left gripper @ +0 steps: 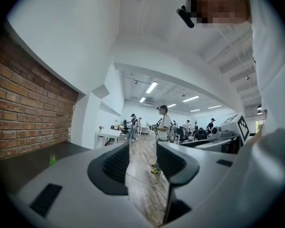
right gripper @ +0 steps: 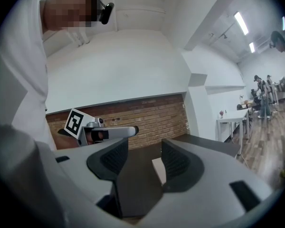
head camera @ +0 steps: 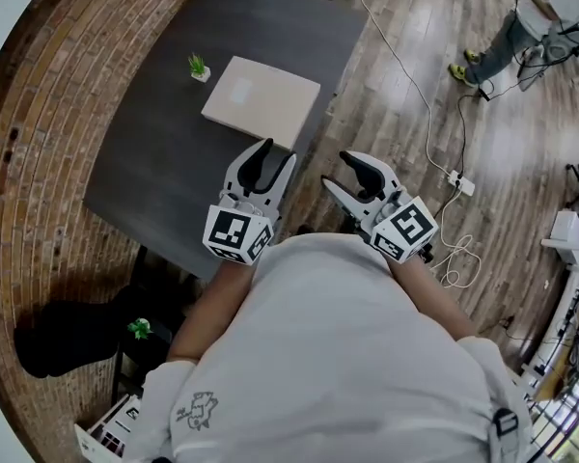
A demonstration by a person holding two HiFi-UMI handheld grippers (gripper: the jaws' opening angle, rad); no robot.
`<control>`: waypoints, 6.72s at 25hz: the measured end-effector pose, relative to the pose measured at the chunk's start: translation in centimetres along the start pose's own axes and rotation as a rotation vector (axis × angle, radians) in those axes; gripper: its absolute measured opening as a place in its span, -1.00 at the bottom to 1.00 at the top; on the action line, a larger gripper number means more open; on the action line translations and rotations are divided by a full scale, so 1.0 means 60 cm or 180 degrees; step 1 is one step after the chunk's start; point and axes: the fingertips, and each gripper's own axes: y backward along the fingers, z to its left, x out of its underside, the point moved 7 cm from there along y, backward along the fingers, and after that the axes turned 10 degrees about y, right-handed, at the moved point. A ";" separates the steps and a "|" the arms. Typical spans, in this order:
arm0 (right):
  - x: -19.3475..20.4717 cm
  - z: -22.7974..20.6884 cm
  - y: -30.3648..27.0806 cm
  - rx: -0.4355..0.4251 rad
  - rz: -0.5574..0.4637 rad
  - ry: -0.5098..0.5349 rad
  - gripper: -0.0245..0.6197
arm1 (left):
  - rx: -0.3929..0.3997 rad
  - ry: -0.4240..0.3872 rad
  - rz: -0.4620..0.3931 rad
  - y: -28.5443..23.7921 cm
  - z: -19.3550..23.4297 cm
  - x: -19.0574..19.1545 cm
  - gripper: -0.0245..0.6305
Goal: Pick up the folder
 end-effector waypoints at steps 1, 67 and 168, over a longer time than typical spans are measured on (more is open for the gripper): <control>0.001 0.000 -0.008 -0.0044 0.0013 0.0009 -0.22 | -0.0016 -0.0005 -0.0005 0.000 0.004 0.000 -0.39; 0.083 -0.421 -0.443 -0.2581 0.0788 -0.0154 -0.20 | -0.2685 0.0762 -0.0331 -0.213 0.228 0.029 -0.37; 0.258 -0.450 -0.587 -0.2341 0.2128 0.0251 -0.24 | -0.3289 0.2199 0.0335 -0.173 0.350 0.190 -0.17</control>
